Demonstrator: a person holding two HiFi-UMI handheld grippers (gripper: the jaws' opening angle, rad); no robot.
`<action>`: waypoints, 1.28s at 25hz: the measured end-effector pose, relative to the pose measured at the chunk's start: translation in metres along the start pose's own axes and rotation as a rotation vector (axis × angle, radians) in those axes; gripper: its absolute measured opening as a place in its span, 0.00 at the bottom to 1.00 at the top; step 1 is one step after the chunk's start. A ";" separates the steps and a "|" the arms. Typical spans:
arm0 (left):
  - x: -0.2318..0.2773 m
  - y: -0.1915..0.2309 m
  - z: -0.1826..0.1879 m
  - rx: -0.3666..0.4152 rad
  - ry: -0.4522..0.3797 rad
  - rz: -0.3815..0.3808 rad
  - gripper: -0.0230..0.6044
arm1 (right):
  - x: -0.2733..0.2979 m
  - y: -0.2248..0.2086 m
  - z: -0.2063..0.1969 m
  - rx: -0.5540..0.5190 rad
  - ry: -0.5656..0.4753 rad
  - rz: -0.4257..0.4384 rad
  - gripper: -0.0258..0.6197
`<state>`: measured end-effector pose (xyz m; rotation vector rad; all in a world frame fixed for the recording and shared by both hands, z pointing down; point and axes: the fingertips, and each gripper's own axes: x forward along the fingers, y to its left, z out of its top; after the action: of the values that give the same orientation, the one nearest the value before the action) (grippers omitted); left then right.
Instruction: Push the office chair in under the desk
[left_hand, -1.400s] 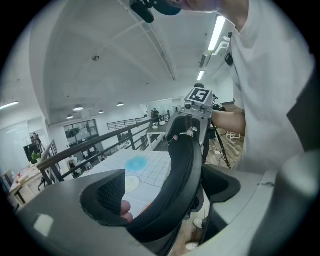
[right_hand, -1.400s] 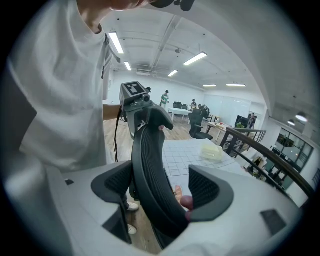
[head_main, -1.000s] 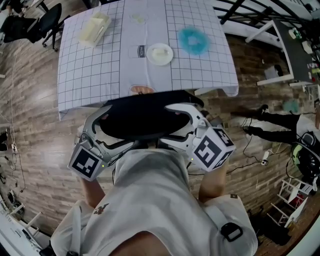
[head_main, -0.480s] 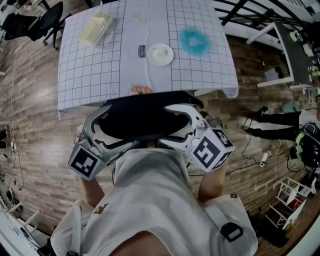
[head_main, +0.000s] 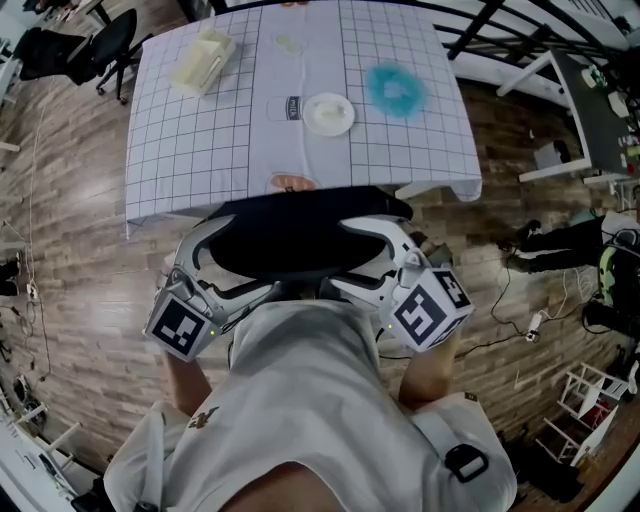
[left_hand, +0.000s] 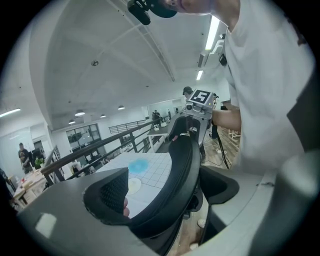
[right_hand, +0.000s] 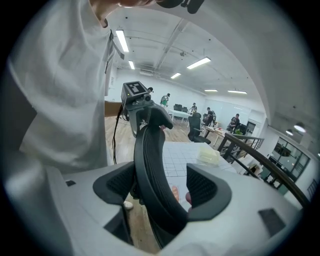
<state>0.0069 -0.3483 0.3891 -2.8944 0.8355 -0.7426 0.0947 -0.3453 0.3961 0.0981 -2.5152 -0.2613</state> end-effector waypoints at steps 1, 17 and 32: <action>-0.001 -0.001 0.000 0.008 0.001 0.000 0.74 | 0.000 0.001 0.000 -0.009 0.004 -0.003 0.54; -0.038 -0.016 0.033 -0.003 -0.184 0.022 0.35 | -0.032 0.027 0.037 0.025 -0.176 -0.038 0.28; -0.039 0.014 0.073 -0.017 -0.349 0.191 0.08 | -0.036 -0.014 0.079 0.221 -0.403 -0.199 0.04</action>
<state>0.0046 -0.3467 0.3049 -2.7814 1.0501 -0.2050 0.0783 -0.3413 0.3102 0.4237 -2.9322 -0.0854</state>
